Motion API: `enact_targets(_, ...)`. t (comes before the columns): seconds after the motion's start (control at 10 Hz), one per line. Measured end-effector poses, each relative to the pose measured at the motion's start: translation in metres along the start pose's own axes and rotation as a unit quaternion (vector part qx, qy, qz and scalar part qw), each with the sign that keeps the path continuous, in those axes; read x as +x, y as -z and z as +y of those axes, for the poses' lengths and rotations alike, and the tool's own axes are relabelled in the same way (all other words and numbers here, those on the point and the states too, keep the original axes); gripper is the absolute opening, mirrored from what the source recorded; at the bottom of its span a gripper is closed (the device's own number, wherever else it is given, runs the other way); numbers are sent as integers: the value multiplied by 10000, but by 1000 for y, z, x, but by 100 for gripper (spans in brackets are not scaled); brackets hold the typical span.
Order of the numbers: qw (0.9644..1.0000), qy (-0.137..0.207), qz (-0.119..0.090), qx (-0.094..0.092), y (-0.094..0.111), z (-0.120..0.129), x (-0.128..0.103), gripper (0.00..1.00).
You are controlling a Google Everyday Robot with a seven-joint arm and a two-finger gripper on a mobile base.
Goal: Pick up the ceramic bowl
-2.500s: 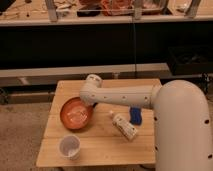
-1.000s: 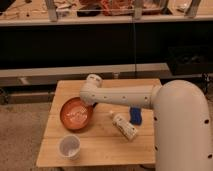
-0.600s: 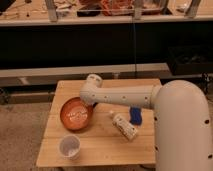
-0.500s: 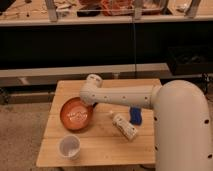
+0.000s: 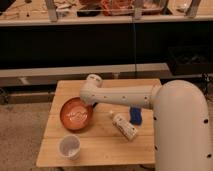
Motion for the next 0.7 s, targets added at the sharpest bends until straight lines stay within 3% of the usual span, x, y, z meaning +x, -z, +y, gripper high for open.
enact_targets(0.7,9999,159,49,12,1,-1,3,2)
